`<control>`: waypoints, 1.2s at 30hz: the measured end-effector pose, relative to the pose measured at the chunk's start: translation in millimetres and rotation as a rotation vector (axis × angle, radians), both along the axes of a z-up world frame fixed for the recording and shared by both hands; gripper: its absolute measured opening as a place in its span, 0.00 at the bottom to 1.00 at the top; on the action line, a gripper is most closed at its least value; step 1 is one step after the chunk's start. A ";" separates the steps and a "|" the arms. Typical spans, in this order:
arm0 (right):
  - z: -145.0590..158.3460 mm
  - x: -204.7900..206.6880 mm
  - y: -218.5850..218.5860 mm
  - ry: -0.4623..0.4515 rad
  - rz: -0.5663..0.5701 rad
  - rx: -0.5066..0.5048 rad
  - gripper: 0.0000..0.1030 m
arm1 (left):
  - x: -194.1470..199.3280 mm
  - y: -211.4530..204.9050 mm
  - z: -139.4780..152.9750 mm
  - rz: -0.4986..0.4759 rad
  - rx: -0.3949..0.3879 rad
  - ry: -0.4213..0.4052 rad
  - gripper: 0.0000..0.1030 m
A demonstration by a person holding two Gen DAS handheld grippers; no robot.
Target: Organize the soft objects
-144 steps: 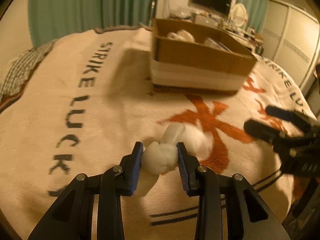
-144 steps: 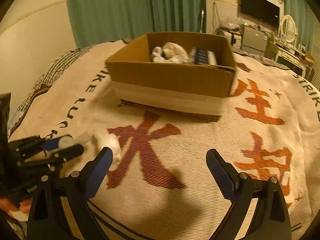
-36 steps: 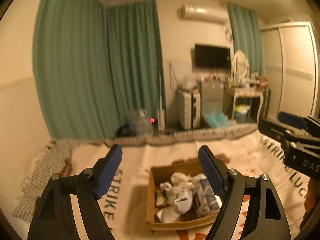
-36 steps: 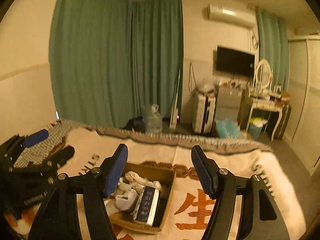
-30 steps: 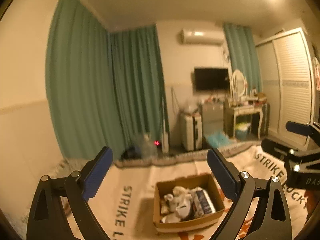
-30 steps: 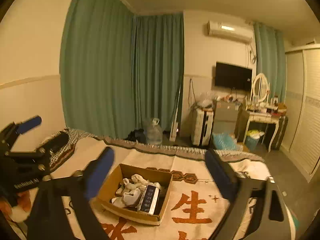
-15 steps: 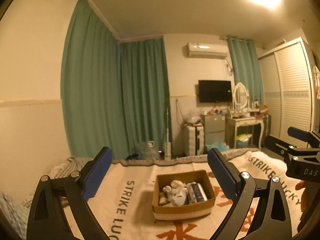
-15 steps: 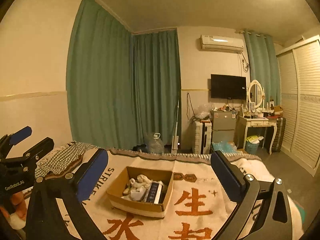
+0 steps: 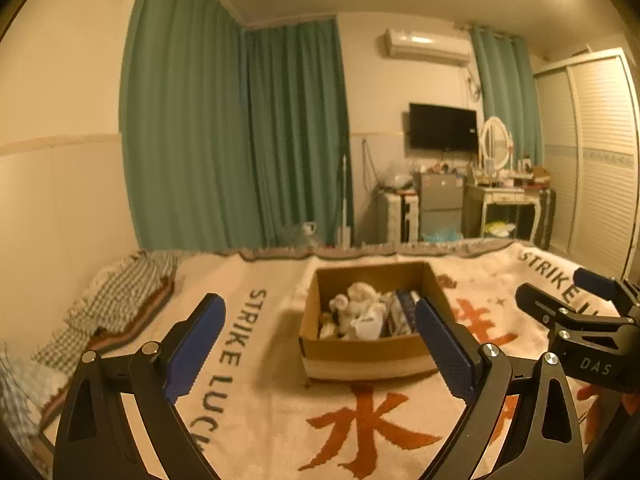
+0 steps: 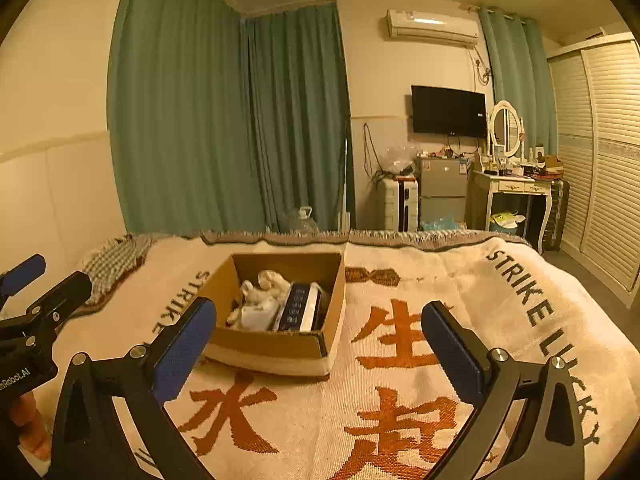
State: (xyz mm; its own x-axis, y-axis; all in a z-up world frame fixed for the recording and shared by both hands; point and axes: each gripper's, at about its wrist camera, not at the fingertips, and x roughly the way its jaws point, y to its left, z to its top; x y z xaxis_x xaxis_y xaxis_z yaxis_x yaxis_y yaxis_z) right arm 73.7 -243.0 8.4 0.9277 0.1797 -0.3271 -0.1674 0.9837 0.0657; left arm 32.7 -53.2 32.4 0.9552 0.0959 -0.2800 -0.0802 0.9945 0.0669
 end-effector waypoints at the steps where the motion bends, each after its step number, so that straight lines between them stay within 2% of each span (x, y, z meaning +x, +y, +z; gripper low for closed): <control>1: -3.5 2.0 1.6 0.004 -0.001 -0.008 1.00 | 1.6 2.2 -4.0 0.002 -0.005 0.013 0.94; 7: -14.8 10.0 4.2 0.034 -0.012 -0.011 1.00 | 8.1 10.7 -18.2 0.018 -0.009 0.059 0.94; 26: -17.6 6.2 13.0 0.035 -0.005 -0.037 1.00 | 10.9 17.3 -21.6 0.017 -0.025 0.075 0.94; 36: -15.5 3.8 14.5 0.028 -0.007 -0.037 1.00 | 13.0 14.2 -22.1 0.011 -0.004 0.080 0.94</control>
State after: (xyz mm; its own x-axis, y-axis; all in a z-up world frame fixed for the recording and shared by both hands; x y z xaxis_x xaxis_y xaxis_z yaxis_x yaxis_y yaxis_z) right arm 77.4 -228.5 -7.0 0.9192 0.1608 -0.3594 -0.1592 0.9867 0.0342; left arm 45.6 -38.9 10.3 0.9286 0.1049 -0.3559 -0.0857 0.9939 0.0691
